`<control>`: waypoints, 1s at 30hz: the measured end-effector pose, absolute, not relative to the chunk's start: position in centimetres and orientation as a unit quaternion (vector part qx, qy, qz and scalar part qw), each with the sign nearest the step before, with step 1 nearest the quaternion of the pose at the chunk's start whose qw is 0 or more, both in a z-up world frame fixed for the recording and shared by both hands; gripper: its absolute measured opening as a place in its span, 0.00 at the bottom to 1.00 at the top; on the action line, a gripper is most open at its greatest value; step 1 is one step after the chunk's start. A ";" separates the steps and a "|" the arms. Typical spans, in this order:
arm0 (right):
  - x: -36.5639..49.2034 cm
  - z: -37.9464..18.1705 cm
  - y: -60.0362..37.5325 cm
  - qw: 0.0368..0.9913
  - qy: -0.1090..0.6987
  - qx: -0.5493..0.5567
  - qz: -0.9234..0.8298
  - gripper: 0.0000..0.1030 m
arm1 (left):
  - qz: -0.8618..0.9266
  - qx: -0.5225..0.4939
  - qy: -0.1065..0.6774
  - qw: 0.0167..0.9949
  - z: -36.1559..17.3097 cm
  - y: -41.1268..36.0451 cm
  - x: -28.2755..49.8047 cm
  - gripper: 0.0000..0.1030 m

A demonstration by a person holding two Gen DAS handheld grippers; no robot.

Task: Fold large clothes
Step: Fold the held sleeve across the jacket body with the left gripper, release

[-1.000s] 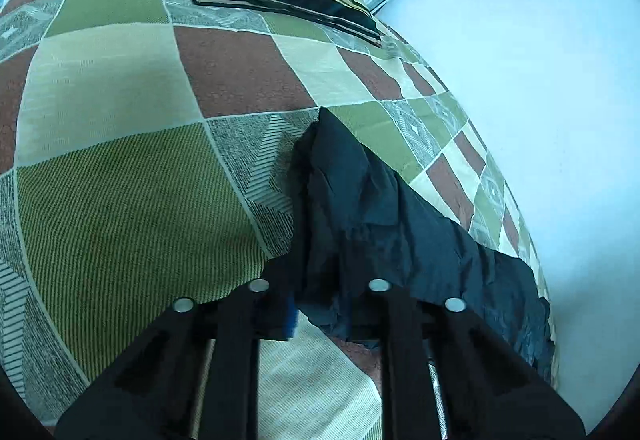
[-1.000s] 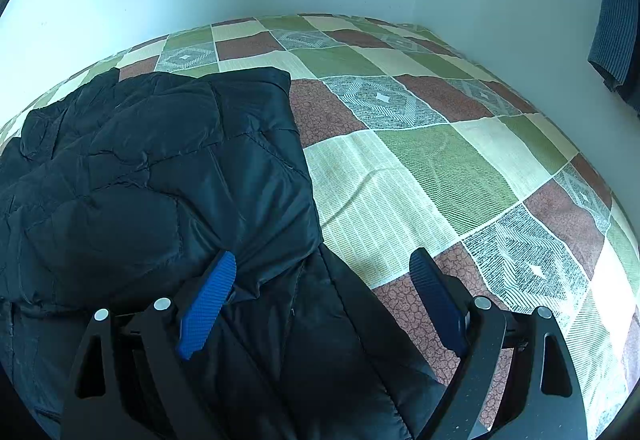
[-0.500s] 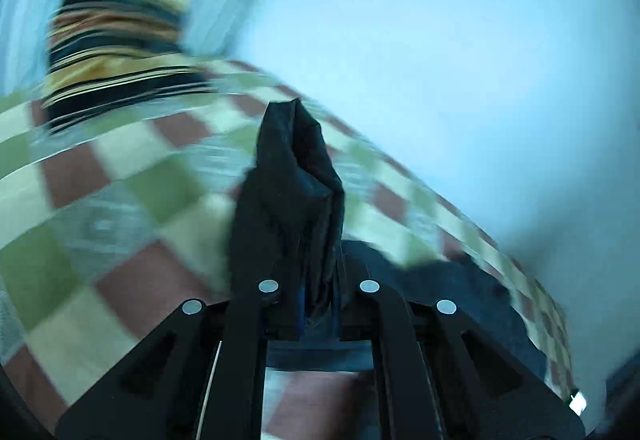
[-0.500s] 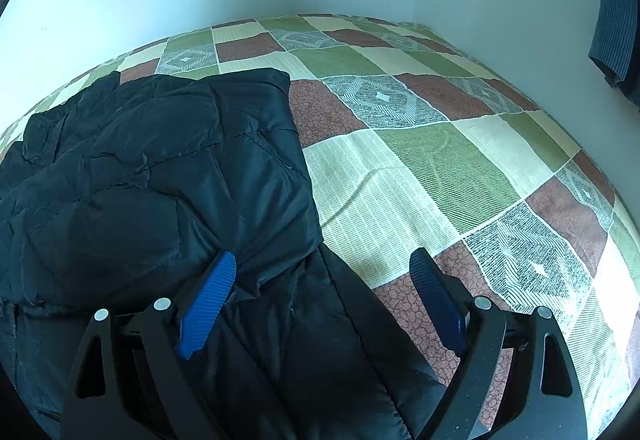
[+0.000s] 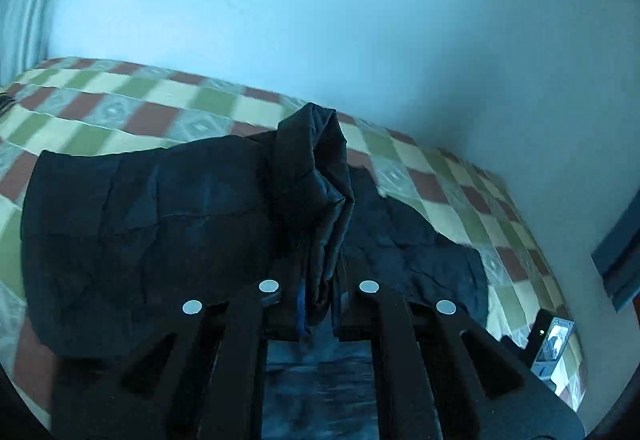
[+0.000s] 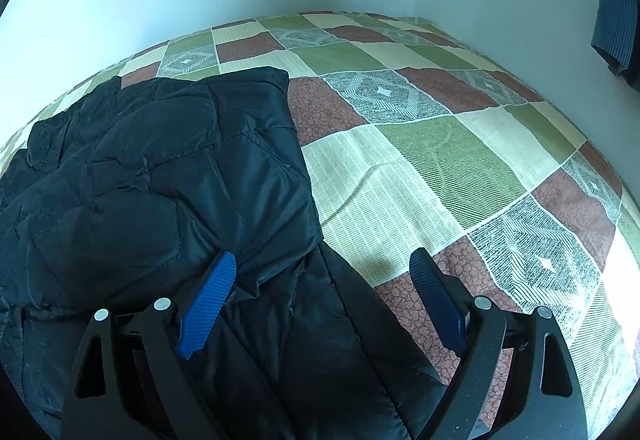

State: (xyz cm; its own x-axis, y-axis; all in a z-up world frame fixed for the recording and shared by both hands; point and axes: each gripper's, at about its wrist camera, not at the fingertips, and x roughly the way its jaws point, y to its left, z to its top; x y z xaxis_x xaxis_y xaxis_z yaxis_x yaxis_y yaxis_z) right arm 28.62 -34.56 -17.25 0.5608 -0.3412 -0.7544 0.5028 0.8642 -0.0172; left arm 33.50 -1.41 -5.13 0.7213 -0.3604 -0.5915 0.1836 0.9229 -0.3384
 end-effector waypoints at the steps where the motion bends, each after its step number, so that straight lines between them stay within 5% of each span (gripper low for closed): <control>1: 28.6 -17.3 -34.6 0.878 0.402 0.100 -0.240 0.85 | -0.161 -0.127 0.353 0.913 -5.8 -3.3 33.9 0.08; 23: 28.7 -17.5 -35.2 0.877 0.404 0.111 -0.234 0.85 | -0.250 -0.077 0.444 0.857 -14.2 -19.6 35.9 0.09; 26: 28.7 -17.5 -35.2 0.878 0.403 0.111 -0.234 0.85 | -0.247 -0.082 0.452 0.853 -14.4 -19.7 35.7 0.15; 30: 28.7 -17.6 -35.2 0.878 0.403 0.113 -0.233 0.85 | -0.250 -0.103 0.447 0.853 -12.8 -18.2 34.6 0.47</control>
